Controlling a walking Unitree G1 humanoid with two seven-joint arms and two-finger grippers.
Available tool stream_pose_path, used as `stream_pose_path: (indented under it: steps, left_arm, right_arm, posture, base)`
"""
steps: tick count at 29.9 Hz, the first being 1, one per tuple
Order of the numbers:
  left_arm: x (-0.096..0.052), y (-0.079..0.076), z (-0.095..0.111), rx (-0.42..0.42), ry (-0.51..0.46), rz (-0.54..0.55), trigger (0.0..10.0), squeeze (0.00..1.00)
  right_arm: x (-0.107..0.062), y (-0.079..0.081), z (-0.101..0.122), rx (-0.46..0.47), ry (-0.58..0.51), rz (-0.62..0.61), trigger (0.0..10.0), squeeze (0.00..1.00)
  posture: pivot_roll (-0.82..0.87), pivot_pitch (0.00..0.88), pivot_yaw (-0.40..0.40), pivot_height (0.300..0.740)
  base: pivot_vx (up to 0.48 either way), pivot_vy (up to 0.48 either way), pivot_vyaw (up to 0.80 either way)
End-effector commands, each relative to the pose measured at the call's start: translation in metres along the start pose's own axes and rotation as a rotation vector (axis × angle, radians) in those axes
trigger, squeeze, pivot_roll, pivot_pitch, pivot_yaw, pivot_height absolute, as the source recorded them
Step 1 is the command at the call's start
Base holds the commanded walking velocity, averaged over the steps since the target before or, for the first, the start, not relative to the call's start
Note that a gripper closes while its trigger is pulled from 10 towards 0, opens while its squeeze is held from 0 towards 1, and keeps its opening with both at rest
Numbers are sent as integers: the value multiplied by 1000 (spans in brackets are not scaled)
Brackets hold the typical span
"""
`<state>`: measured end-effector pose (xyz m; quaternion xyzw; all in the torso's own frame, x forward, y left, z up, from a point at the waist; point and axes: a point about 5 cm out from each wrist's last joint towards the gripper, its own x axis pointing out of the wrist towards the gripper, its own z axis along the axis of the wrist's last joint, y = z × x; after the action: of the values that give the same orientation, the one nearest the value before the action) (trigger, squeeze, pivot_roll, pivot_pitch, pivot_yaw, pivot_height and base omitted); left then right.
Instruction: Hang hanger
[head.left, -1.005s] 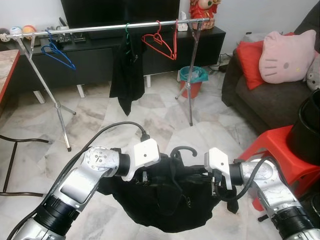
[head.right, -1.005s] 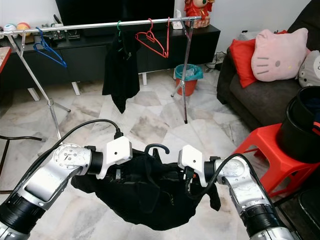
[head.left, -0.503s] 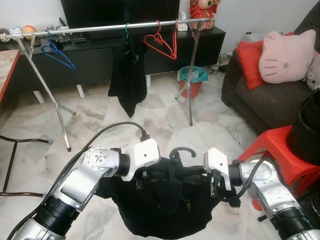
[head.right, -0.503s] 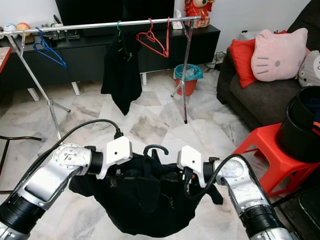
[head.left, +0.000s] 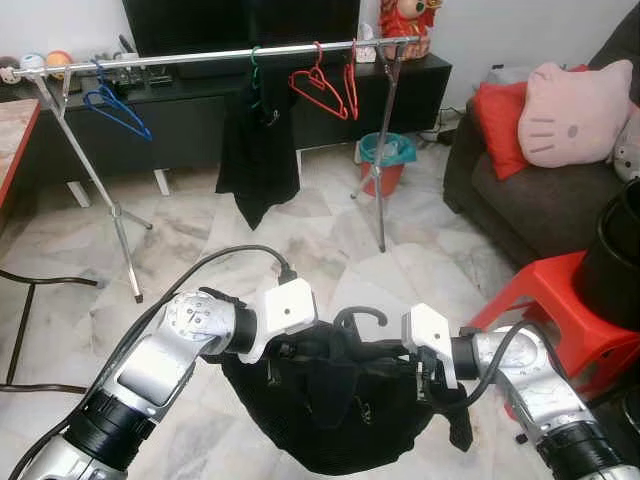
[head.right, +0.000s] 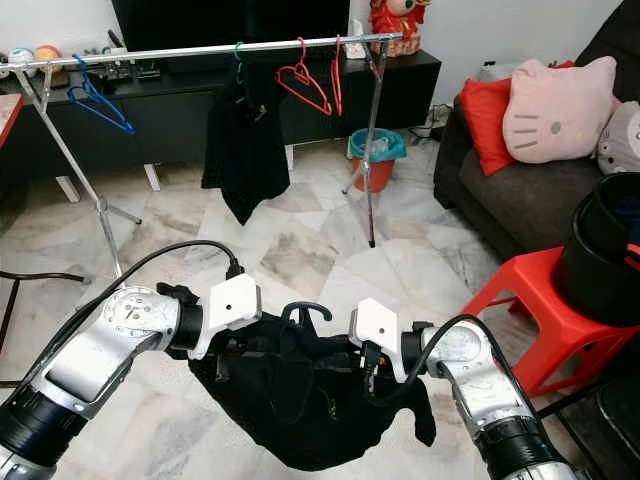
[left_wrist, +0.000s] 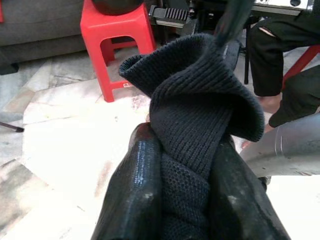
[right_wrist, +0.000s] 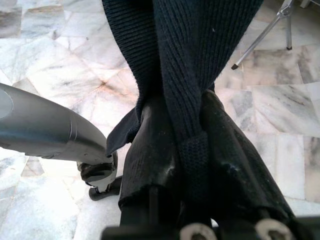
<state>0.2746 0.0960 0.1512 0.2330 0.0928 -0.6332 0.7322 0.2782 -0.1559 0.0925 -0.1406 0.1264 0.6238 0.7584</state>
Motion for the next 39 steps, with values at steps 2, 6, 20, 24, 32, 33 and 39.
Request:
stream_pose_path:
  steps: [2, 6, 20, 24, 32, 33, 39]
  left_arm:
    - [5, -6, 2, 15, 4, -41, 0, 0]
    - [6, -7, 2, 8, 2, -43, 0, 0]
    - [7, -3, -5, -25, -2, -7, 0, 0]
    - [6, 0, -9, -42, -5, 33, 0, 0]
    - [-3, 10, -17, -88, -23, 134, 0, 0]
    - [-4, 12, -18, -94, -25, 148, 0, 0]
    - [-7, 19, -28, -126, -24, 249, 0, 0]
  right_arm:
    - [6, -2, 19, -70, -57, 19, 10000, 0]
    - [7, -2, 20, -59, -66, 16, 10000, 749]
    - [5, -2, 23, -49, -79, 18, 10000, 1000]
    - [2, -3, 22, -52, -73, 3, 10000, 1000]
    - [-15, 2, 17, -45, -57, -30, 10000, 1000]
    - [-18, 3, 17, -44, -52, -37, 10000, 969]
    - [-32, 6, 12, -32, -42, -116, 10000, 0]
  posture:
    - [63, 0, -28, 740]
    - [63, 0, -27, 740]
    - [60, 0, -28, 740]
    - [57, 0, -26, 740]
    - [52, 0, -25, 740]
    - [51, 0, -25, 740]
    - [41, 0, -19, 740]
  base:
    - [0, 0, 0]
    - [0, 0, 0]
    - [0, 0, 0]
    - [0, 0, 0]
    - [0, 0, 0]
    - [0, 0, 0]
    - [0, 0, 0]
